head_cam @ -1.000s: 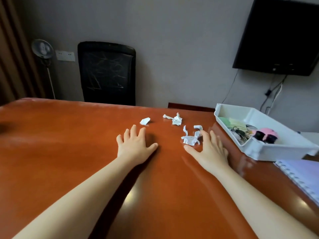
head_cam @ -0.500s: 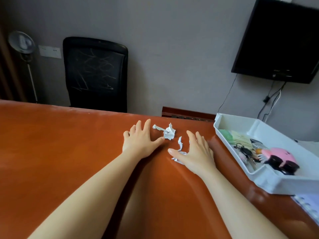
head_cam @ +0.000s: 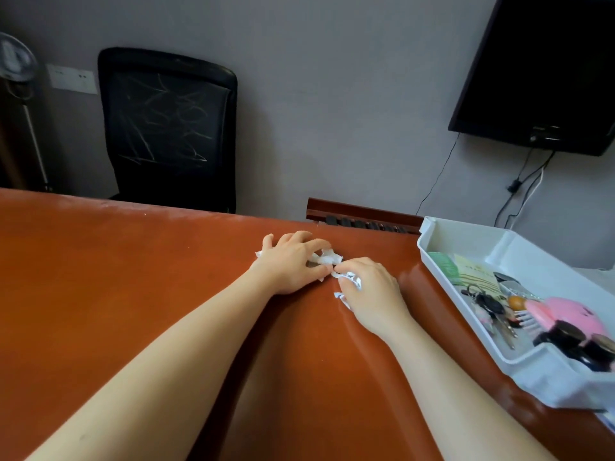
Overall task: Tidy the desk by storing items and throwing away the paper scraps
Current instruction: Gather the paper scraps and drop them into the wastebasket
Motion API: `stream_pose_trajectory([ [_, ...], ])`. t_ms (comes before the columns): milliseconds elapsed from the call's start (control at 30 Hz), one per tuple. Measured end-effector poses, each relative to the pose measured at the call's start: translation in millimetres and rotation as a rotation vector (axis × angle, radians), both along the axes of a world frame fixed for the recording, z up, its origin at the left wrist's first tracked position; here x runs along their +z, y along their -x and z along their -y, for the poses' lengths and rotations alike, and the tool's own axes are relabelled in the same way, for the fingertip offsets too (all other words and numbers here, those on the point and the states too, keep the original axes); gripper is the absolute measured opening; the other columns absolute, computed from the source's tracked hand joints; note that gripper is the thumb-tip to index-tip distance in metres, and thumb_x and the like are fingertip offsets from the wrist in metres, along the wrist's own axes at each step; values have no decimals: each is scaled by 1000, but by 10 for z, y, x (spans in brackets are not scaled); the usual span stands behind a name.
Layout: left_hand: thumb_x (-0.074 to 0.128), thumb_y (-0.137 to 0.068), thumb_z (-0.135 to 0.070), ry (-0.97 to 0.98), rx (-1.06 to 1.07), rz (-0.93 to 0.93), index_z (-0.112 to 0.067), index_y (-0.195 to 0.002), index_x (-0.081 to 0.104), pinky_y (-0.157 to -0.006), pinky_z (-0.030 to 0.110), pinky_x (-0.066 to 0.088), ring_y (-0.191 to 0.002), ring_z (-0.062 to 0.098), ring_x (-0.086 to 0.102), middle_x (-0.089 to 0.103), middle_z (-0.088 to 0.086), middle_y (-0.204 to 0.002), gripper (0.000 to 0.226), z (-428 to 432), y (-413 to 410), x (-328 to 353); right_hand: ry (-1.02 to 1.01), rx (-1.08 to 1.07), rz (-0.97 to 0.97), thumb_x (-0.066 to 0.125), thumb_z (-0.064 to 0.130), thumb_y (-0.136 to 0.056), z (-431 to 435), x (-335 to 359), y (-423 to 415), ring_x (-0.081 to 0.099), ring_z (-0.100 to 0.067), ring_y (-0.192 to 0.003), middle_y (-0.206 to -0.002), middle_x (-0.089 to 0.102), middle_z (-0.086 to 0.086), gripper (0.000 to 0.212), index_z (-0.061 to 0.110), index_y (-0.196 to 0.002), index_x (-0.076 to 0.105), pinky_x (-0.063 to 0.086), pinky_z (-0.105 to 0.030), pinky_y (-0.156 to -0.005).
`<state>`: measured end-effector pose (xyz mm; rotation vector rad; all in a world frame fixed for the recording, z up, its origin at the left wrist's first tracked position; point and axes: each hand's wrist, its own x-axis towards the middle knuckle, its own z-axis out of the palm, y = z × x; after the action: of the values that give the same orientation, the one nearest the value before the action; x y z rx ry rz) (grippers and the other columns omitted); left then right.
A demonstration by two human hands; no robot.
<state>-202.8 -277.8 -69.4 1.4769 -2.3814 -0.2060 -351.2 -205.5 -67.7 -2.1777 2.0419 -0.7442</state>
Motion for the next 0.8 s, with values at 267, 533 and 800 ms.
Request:
stream_pose_trajectory([
  [267, 46, -93, -33, 4, 8, -135, -34, -131, 40, -110, 43, 26, -128, 21, 41, 44, -1, -140, 38, -3, -18, -13, 87, -97, -11, 46, 56, -87, 1, 2, -1, 35, -11, -130, -136, 47, 12, 40, 34, -118, 59, 24, -37, -110],
  [533, 30, -99, -38, -68, -166, 42, -48, -138, 29, -115, 51, 11, -143, 22, 16, 22, -4, -154, 41, -32, -11, 39, -81, -33, -89, 48, 69, -79, -55, 11, -34, 34, -14, -134, -147, 35, 11, 64, 38, -135, 42, 28, -38, -109],
  [800, 37, -97, -36, -46, -193, 5, -36, -120, 48, -111, 49, 20, -133, 21, 34, 36, -4, -145, 25, -42, -4, 41, 8, -11, -35, 55, 40, -90, -33, 20, -14, 49, -11, -103, -119, 57, 9, 11, 31, -96, 58, 34, -27, -84],
])
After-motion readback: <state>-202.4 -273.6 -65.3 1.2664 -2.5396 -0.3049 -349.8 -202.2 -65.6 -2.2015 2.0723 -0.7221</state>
